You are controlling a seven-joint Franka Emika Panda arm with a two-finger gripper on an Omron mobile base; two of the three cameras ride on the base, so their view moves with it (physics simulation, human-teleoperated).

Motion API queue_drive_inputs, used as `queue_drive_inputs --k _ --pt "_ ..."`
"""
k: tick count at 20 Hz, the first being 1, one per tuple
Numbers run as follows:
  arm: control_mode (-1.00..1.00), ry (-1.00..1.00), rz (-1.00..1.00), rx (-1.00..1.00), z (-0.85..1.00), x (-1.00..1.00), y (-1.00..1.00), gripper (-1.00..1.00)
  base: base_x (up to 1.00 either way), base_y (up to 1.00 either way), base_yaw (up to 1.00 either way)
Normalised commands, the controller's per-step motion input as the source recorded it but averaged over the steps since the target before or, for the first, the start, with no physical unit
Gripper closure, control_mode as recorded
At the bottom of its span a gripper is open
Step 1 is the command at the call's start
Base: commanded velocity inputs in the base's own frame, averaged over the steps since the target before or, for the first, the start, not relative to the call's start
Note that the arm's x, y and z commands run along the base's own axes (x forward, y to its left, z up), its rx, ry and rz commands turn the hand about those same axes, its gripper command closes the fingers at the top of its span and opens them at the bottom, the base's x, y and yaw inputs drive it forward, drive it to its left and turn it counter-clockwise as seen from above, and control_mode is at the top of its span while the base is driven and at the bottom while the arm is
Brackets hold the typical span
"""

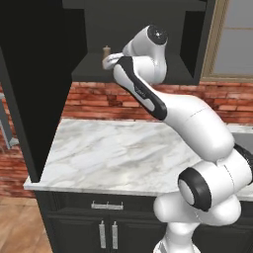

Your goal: Take 2 condiments from the cabinet and move them on the counter near the stove.Make sure the condiments are lined up with each other, next to each other.

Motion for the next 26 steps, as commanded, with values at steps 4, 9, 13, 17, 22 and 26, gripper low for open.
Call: queue_drive_inputs --k 4,9,13,17,22,26 --pt "-1.0 0.07 0.0 0.0 -0.08 0.31 0.19 -1.0 0.0 0.0 0.0" --pt "-1.0 0.05 0.0 0.0 -0.13 0.36 0.12 -1.0 0.0 0.0 0.0" --pt "-1.0 0.0 0.0 0.0 -0.1 0.37 0.05 -1.0 0.0 0.0 0.0" --pt "-1.0 0.0 0.0 0.0 -0.07 0.36 0.08 -1.0 0.0 0.0 0.0" --pt "-1.0 0.0 0.0 0.0 -0.1 0.31 0.14 -1.0 0.0 0.0 0.0" --pt "-1.0 0.0 0.0 0.0 -0.07 0.3 0.11 -1.0 0.0 0.0 0.0"
